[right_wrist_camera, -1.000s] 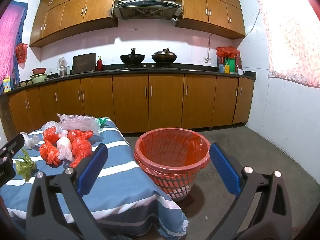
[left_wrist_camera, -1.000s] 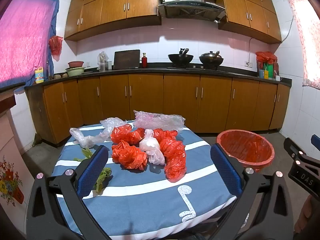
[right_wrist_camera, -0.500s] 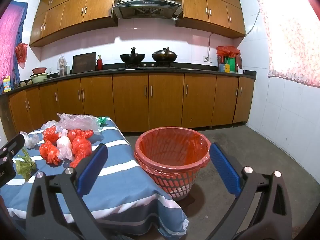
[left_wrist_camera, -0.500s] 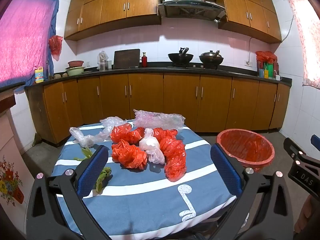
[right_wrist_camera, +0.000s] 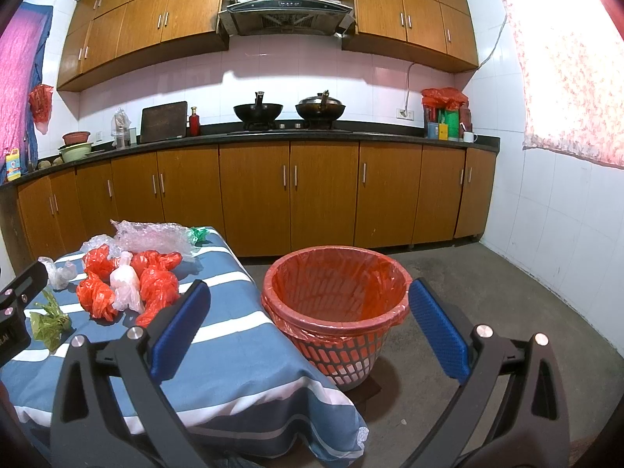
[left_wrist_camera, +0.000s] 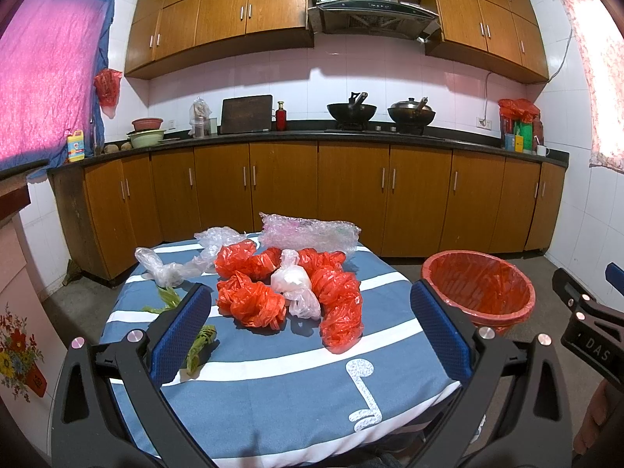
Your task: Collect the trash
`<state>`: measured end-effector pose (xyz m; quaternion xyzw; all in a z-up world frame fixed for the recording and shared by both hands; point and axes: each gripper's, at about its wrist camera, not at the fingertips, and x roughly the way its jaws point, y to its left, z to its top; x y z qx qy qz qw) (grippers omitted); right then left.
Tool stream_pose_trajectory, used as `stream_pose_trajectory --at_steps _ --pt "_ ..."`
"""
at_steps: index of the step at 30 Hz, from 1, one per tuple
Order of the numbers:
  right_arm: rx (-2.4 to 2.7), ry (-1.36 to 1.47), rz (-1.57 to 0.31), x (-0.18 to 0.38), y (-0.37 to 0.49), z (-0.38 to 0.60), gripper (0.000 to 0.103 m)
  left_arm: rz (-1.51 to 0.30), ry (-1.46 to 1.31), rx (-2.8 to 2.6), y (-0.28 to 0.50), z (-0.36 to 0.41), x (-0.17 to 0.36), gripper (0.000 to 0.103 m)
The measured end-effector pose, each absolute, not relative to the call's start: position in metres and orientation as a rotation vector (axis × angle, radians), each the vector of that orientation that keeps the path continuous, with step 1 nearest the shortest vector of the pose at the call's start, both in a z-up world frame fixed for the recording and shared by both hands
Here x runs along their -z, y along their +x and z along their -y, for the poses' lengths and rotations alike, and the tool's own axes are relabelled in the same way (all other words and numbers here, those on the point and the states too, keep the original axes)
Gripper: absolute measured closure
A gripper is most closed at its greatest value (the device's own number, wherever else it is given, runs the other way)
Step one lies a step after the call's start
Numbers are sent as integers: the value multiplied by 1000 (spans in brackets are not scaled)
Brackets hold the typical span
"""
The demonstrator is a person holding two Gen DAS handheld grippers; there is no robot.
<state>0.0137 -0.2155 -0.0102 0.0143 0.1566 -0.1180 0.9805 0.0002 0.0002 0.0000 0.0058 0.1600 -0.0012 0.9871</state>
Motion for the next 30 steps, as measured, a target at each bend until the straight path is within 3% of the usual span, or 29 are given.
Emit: stream_pose_trajectory --at_steps 30 --pt "237 31 -317 10 13 218 4 -323 12 3 0 0 0 2"
